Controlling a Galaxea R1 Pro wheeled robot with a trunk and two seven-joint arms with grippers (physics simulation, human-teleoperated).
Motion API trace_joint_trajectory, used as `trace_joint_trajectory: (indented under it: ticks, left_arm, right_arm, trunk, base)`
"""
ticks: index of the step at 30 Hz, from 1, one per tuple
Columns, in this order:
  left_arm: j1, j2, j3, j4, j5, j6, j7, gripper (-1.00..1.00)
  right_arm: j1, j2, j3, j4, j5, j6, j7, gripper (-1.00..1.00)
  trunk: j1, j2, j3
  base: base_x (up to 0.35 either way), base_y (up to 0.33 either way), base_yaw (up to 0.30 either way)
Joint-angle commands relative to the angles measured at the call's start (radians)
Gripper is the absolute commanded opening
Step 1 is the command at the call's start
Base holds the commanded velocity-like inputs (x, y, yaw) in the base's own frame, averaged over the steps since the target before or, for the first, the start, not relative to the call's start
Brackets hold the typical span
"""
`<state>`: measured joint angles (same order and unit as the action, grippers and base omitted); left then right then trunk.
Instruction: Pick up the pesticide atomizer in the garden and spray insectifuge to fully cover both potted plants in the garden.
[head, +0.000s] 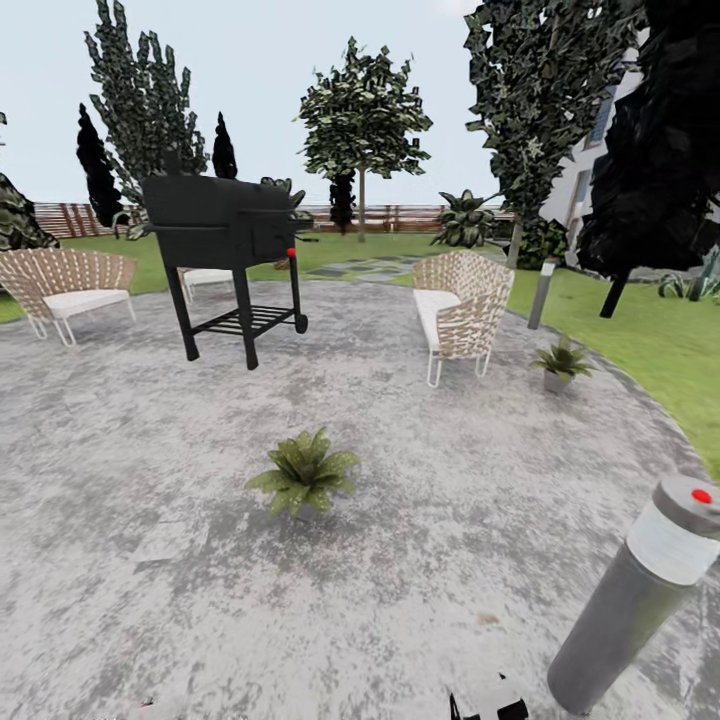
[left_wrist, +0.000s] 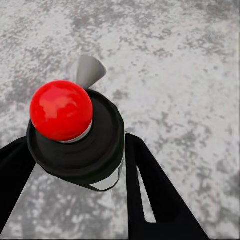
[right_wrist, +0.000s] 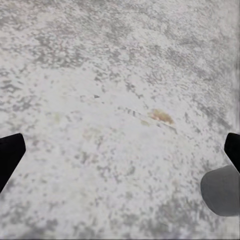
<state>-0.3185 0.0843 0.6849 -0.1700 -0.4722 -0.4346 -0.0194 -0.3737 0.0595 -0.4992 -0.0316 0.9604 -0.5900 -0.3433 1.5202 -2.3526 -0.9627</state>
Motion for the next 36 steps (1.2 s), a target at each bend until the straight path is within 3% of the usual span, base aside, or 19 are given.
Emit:
trace_joint_trajectory:
  ticks: [1,16,24,36]
  left_arm:
    - [-0.001,0.0,0.008,0.003,-0.008,-0.004,-0.002,-1.0]
    - [-0.001,-0.001,0.006,0.004,-0.014,-0.003,-0.002,-1.0]
    - [-0.001,-0.001,0.005,0.004,-0.014,-0.003,-0.002,-1.0]
    - [-0.001,-0.001,0.005,0.004,-0.014,-0.003,-0.002,-1.0]
  right_arm:
    - [-0.001,0.0,-0.006,0.001,0.011,-0.001,-0.006,1.0]
    - [-0.001,0.0,-0.006,0.001,0.011,-0.001,-0.006,1.0]
    - [0.001,0.005,-0.005,0.002,0.012,-0.001,-0.006,1.0]
    - [0.001,0.004,-0.006,0.002,0.012,-0.001,-0.006,1.0]
  trunk:
    - [-0.001,0.0,-0.001]
    - [-0.001,0.0,-0.001]
    - [-0.001,0.0,-0.001]
    - [-0.001,0.0,-0.001]
  base:
    - [-0.281,-0.168,-0.273]
    - [-0.289,-0.144,-0.268]
    - [-0.293,-0.133,-0.052]
    - [-0.224,-0.154,-0.289]
